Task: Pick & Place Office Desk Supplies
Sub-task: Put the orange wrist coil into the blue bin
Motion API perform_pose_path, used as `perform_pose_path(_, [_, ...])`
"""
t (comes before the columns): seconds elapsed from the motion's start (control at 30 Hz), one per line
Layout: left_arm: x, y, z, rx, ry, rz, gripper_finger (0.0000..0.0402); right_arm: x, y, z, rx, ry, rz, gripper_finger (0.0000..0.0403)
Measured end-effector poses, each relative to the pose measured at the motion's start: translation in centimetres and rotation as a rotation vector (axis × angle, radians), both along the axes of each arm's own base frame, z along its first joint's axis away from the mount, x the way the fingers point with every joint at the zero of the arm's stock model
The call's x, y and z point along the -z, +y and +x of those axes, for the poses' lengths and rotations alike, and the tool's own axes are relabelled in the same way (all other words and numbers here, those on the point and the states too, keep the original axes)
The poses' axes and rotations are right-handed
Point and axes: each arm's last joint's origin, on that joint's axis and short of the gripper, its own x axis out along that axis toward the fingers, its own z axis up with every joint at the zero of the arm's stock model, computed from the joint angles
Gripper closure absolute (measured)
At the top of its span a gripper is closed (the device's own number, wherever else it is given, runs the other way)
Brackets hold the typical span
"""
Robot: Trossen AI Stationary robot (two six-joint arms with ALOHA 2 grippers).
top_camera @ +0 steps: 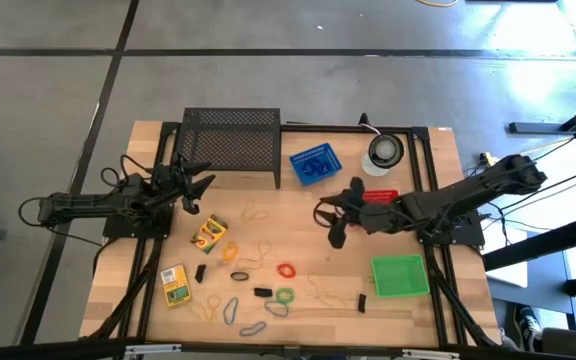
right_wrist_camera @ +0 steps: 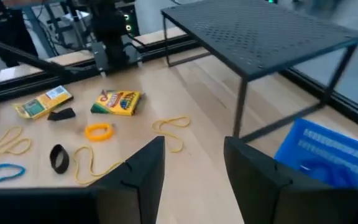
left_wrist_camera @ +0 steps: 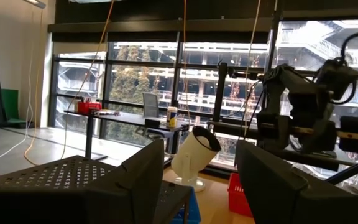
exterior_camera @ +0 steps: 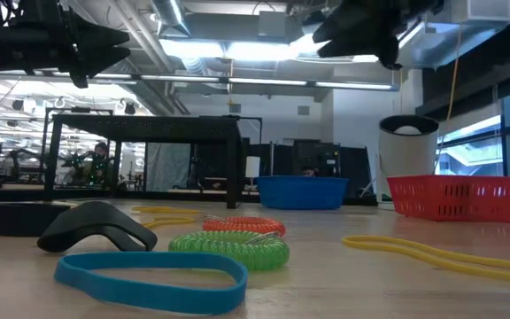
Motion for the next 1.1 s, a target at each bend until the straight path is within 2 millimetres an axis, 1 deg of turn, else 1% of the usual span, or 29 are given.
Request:
perform_pose_path(0.1, [0.1, 0.0, 0.0, 0.000, 0.007, -0.001, 0.0208, 1.1, 0.4, 1.0, -0.045, 0.018, -0.002, 0.0238])
perform_pose_path(0.33, [0.1, 0.0, 0.0, -0.005, 0.019, 0.012, 0.0208, 3.7, 1.6, 3.2, -0.215, 0.050, -0.021, 0.0238])
perform_pose_path(0.47, [0.1, 0.0, 0.0, -0.060, 0.093, 0.169, 0.0208, 5.4, 2.1, 4.0, -0.306, 0.103, -0.013, 0.0238])
perform_pose_path(0.57, [0.1, 0.0, 0.0, -0.077, 0.117, 0.220, 0.0208, 7.1, 2.4, 4.5, -0.347, 0.158, 0.000, 0.0238])
perform_pose_path(0.73, [0.1, 0.0, 0.0, -0.080, 0.120, 0.227, 0.0208, 9.8, 2.1, 5.8, -0.335, 0.187, -0.014, 0.0238])
perform_pose_path(0.83, [0.1, 0.0, 0.0, -0.080, 0.119, 0.226, 0.0208, 11.1, 1.8, 6.9, -0.380, 0.177, 0.023, 0.0238])
perform_pose_path(0.97, [0.1, 0.0, 0.0, -0.081, 0.113, 0.226, 0.0208, 12.0, 2.2, 8.8, -0.473, 0.221, 0.077, 0.0238])
perform_pose_path(1.1, [0.0, 0.0, 0.0, -0.081, 0.105, 0.226, 0.0208, 12.8, 2.4, 10.0, -0.552, 0.348, 0.089, 0.0238])
